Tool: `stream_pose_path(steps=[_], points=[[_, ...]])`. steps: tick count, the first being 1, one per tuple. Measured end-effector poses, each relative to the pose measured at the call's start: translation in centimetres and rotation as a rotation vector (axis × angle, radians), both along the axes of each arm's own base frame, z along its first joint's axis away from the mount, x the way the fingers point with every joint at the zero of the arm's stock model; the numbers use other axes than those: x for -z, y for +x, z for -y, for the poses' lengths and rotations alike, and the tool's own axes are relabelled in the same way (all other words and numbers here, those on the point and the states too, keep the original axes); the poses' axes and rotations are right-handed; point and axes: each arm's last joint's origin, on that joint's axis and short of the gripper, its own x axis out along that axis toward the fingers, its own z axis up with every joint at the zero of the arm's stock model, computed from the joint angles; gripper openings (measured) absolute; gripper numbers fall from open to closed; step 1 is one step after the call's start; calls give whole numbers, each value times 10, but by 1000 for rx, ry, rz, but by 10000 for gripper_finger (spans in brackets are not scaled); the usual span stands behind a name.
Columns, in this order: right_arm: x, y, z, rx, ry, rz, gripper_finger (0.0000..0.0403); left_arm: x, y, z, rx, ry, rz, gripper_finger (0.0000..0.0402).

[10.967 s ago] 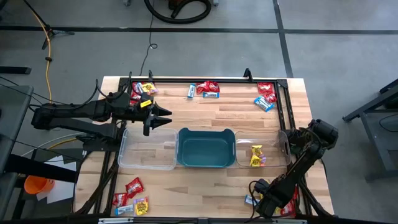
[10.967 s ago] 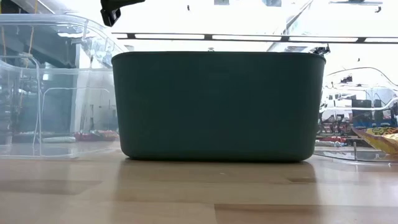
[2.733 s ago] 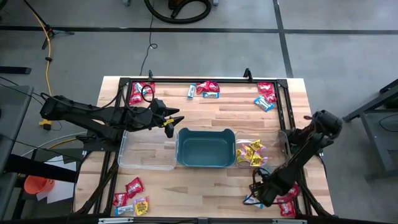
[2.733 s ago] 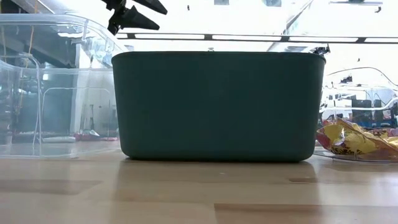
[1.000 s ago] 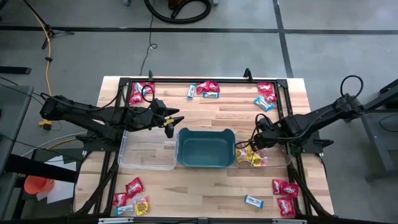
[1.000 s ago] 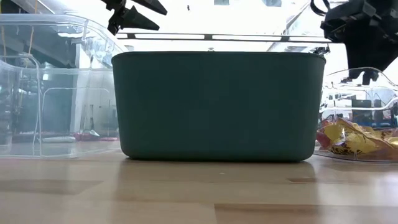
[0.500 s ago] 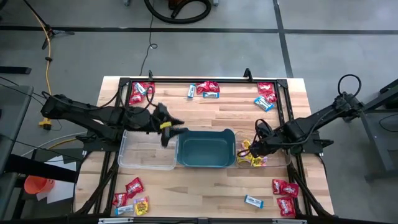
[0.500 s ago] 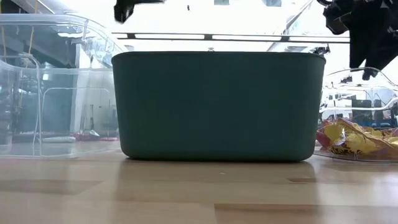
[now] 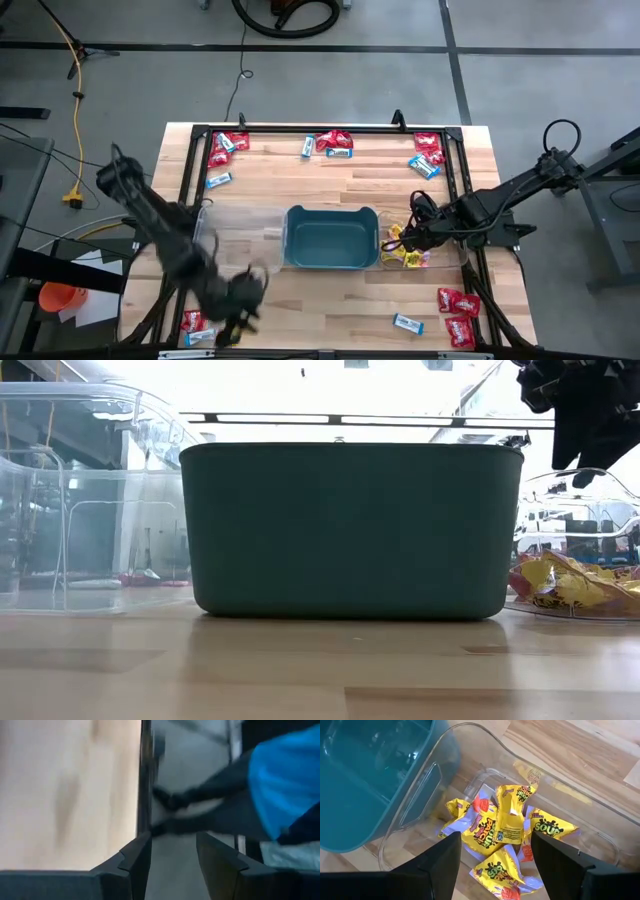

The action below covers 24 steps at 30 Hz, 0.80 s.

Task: Sort candy
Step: Put the yellow candy into the right transparent bin

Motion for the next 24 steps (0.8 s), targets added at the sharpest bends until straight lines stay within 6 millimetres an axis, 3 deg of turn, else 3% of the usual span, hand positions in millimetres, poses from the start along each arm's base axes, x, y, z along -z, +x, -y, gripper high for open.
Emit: stream_pose_path(steps=[4, 9, 18, 24], points=[[0, 0, 0, -10, -5, -3, 236, 36, -13, 34, -38, 27, -153, 143], [0, 0, 0, -24, -12, -7, 236, 73, -18, 52, -31, 94, -297, 149], [0, 0, 0, -24, -12, -7, 236, 106, -17, 55, -53, 211, -403, 207], [0, 0, 0, -24, -12, -7, 236, 119, -21, 52, -86, 286, -483, 218]])
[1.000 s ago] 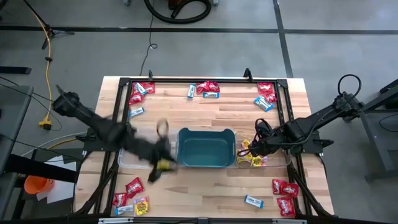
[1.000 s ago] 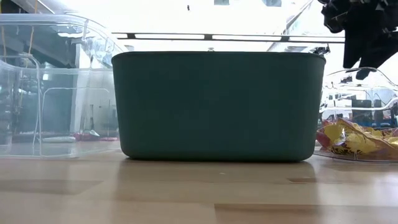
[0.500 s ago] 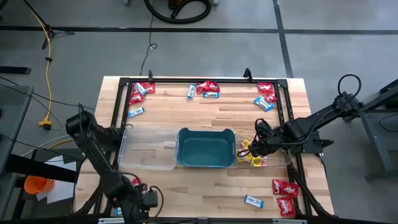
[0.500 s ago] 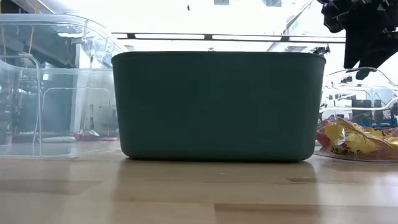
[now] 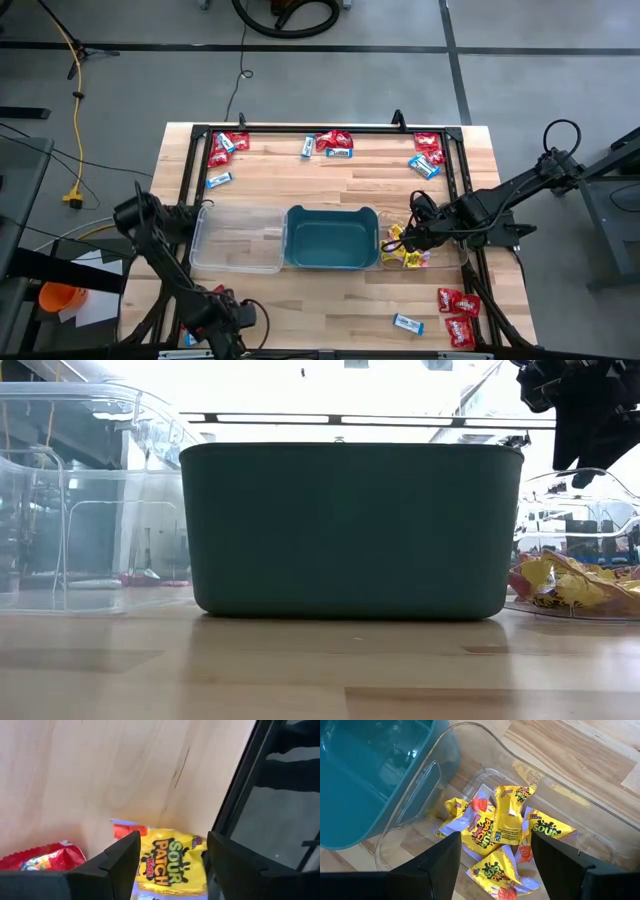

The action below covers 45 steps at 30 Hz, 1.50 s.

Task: Sort candy
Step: Put the yellow candy into the right transparent bin

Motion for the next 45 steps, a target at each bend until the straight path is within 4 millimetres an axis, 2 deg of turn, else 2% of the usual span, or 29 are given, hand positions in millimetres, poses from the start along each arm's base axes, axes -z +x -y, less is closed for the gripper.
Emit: stream_pose_path(steps=[10, 13, 15, 18, 19, 22, 25, 27, 30, 33, 36, 39, 45], points=[[0, -1, 1, 3, -15, -10, 236, 23, 1, 4, -17, 48, -62, 211], [0, -1, 1, 5, -23, -7, 236, 27, 2, 2, -33, 61, -87, 175], [0, -1, 1, 6, -23, -7, 236, 26, 3, 1, -36, 52, -94, 124], [0, -1, 1, 6, -24, -7, 236, 12, 5, -3, -47, 18, -73, 28], [0, -1, 1, 6, -25, -9, 236, 4, 5, -6, -52, 0, -59, 16], [0, -1, 1, 6, -26, -10, 236, -28, 6, -17, -22, -52, 21, 16], [0, -1, 1, 0, -27, -6, 236, -67, 6, -41, 18, -81, 137, 4], [-1, 1, 0, -15, -21, 18, 236, -95, 9, -64, 40, -76, 262, 3], [-9, 4, -1, -57, 0, 126, 236, -129, 20, -108, -7, 4, 463, 2], [-24, 5, 0, -105, 3, 297, 236, -147, 39, -159, -124, 115, 586, 1], [-45, 4, 2, -136, -21, 500, 236, -158, 67, -198, -115, 192, 717, 1], [-68, -2, 7, -139, -85, 706, 236, -160, 101, -224, -59, 232, 873, 0], [-111, -20, 21, -92, -301, 1036, 236, -132, 169, -251, 34, 269, 1082, 0]])
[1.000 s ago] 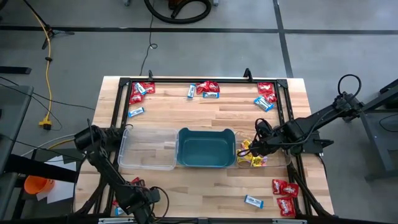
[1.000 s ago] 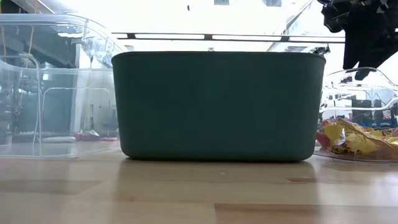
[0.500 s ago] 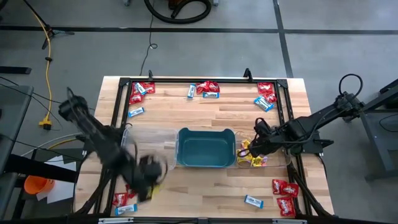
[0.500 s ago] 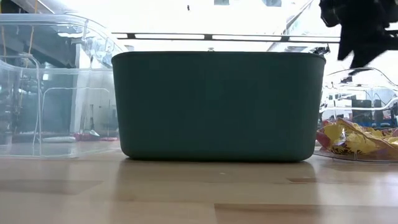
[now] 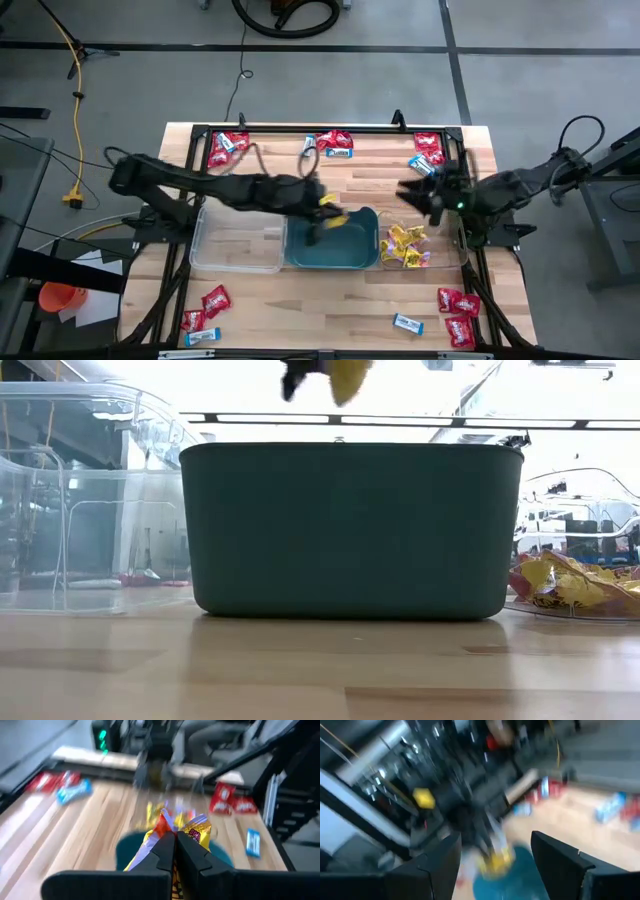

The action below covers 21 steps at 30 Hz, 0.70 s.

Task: Sort candy
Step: Put the yellow candy into the right transparent bin

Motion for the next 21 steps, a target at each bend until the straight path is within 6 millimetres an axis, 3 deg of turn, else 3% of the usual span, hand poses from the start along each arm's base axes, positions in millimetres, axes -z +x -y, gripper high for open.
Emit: stream_pose_path(steps=[4, 8, 14, 21], points=[[-15, -9, 6, 59, -100, 93, 236, 32, 40, -5, 7, 9, 147, 0], [-18, -12, 8, 103, -145, 97, 236, 57, 78, -6, -2, -4, 222, 0], [-16, -9, 7, 116, -150, 84, 236, 69, 126, 1, 77, 22, 261, 0], [-16, -8, 7, 116, -147, 84, 236, 79, 155, 2, 95, 149, 260, 18]])
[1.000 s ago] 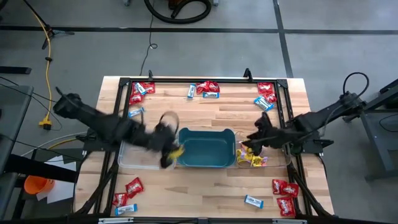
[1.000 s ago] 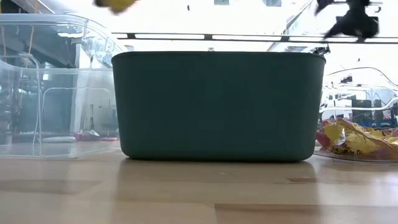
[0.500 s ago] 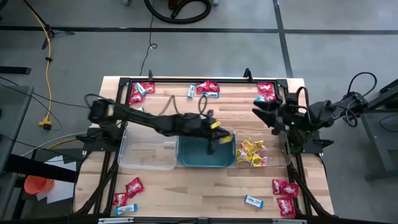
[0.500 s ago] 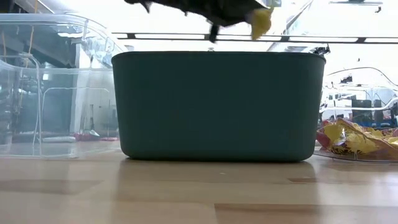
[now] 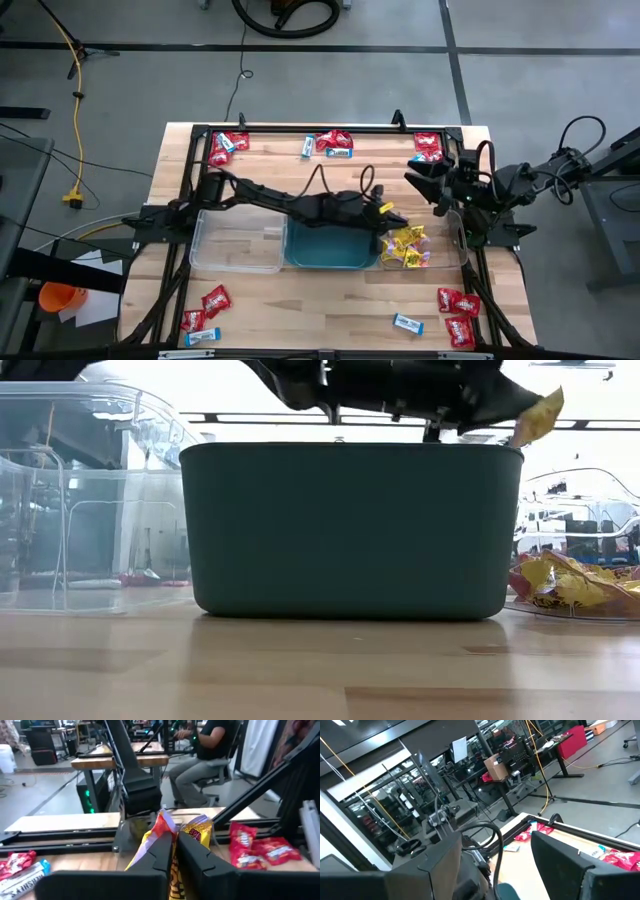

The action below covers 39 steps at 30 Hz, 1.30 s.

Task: Sort candy
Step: Put the yellow candy into the right transparent bin, then put the red candy into the left transparent bin

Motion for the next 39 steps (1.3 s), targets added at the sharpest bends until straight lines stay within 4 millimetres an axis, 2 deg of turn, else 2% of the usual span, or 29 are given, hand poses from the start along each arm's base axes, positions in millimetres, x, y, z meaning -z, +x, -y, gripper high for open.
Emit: stream_pose_path(steps=[4, 10, 12, 15, 18, 22, 25, 28, 34, 39], points=[[0, 0, 0, -3, 1, 2, 236, -1, 3, 0, -3, 16, -31, 55], [0, 0, 0, -4, -5, 0, 236, 0, 2, 1, -41, 35, -49, 132], [0, 0, 0, -5, -6, -1, 236, -2, -1, 1, -58, 35, -98, 153], [0, 0, 0, -17, -4, 0, 236, -18, -17, 0, -67, 27, -241, 174], [0, -1, -2, -88, 28, 11, 236, -48, -47, -7, -78, 40, -429, 182], [3, 0, -7, -280, 142, 5, 236, -78, -96, -25, -135, 46, -630, 178], [11, 4, -13, -415, 257, -53, 236, -101, -135, -38, -237, 4, -600, 171], [21, 10, -19, -481, 364, -148, 236, -116, -174, -44, -325, -70, -457, 164], [42, 32, -36, -635, 519, -337, 236, -107, -241, -41, -400, -249, -181, 161], [61, 50, -56, -825, 710, -548, 236, -92, -274, -35, -428, -353, -135, 161]])
